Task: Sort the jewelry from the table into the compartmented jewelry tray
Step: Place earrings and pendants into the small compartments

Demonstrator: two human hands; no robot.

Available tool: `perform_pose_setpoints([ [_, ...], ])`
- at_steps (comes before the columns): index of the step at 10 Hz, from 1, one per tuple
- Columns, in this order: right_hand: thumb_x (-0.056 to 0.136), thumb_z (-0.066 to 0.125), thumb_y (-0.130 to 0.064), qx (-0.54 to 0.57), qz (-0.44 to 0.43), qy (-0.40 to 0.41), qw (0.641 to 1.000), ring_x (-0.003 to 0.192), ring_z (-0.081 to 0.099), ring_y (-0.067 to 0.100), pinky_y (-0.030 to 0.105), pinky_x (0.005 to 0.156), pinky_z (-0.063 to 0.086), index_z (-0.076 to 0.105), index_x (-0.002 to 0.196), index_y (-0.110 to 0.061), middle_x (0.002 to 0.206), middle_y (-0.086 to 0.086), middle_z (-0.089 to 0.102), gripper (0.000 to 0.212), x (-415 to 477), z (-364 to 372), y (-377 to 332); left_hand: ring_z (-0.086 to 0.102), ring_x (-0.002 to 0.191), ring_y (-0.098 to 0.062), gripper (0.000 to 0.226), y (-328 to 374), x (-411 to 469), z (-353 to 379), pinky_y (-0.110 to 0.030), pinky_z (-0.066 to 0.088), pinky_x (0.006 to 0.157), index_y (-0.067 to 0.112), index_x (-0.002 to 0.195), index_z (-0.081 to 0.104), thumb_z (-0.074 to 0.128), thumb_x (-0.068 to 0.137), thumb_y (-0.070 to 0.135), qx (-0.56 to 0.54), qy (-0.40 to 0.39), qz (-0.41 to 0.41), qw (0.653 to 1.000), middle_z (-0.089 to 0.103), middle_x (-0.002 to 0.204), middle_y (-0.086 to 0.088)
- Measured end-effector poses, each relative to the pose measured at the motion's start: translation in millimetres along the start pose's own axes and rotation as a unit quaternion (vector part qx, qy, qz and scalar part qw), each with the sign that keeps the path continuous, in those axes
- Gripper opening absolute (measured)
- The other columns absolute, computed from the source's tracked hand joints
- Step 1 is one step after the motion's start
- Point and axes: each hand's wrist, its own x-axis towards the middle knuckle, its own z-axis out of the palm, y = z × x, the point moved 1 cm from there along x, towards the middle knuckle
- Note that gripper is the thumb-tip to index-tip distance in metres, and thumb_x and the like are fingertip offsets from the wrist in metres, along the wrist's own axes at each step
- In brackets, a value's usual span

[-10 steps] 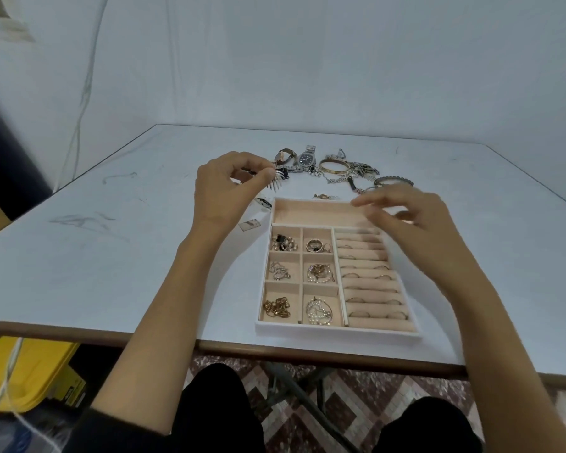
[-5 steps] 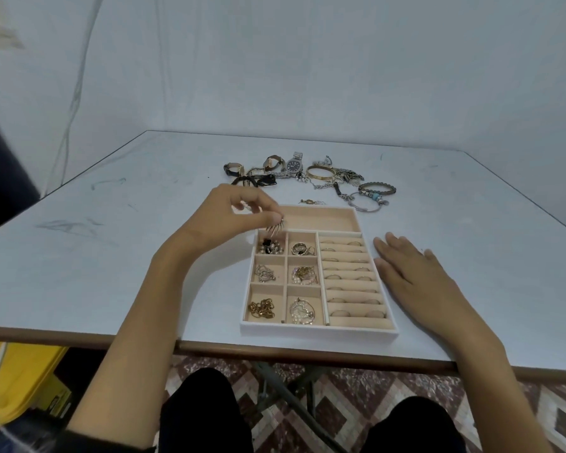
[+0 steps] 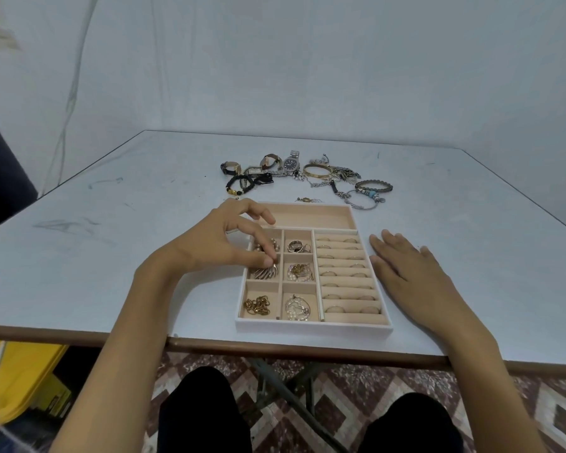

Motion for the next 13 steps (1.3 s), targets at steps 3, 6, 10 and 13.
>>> perform_pose_setpoints([
  [3,0.103,0.023,-0.038,-0.007,-0.002,0.002,1.0,0.148,0.003,0.009,0.033,0.119,-0.001,0.019,0.152,-0.027,0.16,-0.007,0.009,0.051,0,1,0,0.034,0.128,0.008,0.016,-2,0,0,-0.02,0.023,0.102,0.03,0.078,0.076,0.085,0.069,0.021,0.016,-0.003,-0.002,1.0,0.053,0.125,0.025],
  [6,0.103,0.021,-0.038,-0.021,-0.003,0.001,1.0,0.148,0.003,0.009,0.034,0.119,-0.001,0.018,0.153,-0.027,0.161,-0.006,0.008,0.051,0,1,1,0.043,0.123,0.006,0.023,-3,1,-1,-0.017,0.028,0.096,0.032,0.08,0.072,0.08,0.062,0.043,-0.005,0.01,0.012,1.0,0.055,0.122,0.025],
  [10,0.088,0.058,-0.037,-0.054,0.033,0.005,0.998,0.099,0.06,0.024,0.03,0.075,0.039,0.068,0.097,-0.033,0.109,-0.003,0.065,0.014,59,-56,-20,0.06,0.103,-0.002,0.011,-5,45,-19,-0.022,0.044,0.084,0.023,0.089,0.071,0.068,0.087,0.014,-0.05,0.127,0.009,0.991,0.069,0.109,0.011],
  [13,0.079,0.071,-0.027,0.011,-0.022,0.013,1.0,0.094,0.062,0.021,0.029,0.076,0.043,0.072,0.091,-0.028,0.098,-0.001,0.068,0.013,153,-49,-55,0.059,0.087,0.004,0.018,-17,111,-23,-0.007,0.042,0.072,0.015,0.095,0.071,0.062,0.088,0.002,0.004,0.063,-0.028,0.998,0.067,0.093,0.014],
])
